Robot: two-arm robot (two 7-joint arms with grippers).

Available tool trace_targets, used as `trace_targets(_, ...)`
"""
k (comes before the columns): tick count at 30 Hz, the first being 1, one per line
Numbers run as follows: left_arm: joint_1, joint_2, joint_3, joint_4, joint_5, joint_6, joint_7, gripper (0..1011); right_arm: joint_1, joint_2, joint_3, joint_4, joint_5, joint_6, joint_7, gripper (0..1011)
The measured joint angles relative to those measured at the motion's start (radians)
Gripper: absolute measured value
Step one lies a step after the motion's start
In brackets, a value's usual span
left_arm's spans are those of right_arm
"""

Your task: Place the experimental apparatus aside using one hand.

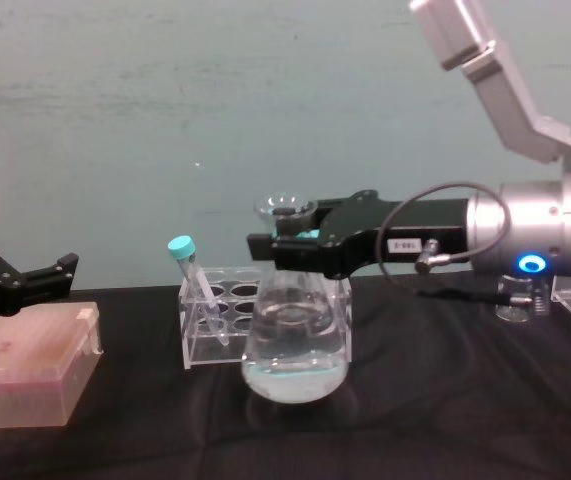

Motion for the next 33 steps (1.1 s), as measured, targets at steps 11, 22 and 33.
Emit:
trace_targets(11,0.000,0.000,0.000,0.000,0.000,0.000,0.000,1000,-0.079,0.080,0.033,-0.155,0.041,0.056,-0.047,472)
trace_targets(22,0.000,0.000,0.000,0.000,0.000,0.000,0.000,1000,-0.160,0.144,0.079,-0.267,0.074,0.113,-0.121,472)
trace_targets(33,0.000,0.000,0.000,0.000,0.000,0.000,0.000,1000,-0.234,0.192,0.149,-0.341,0.087,0.142,-0.218,472)
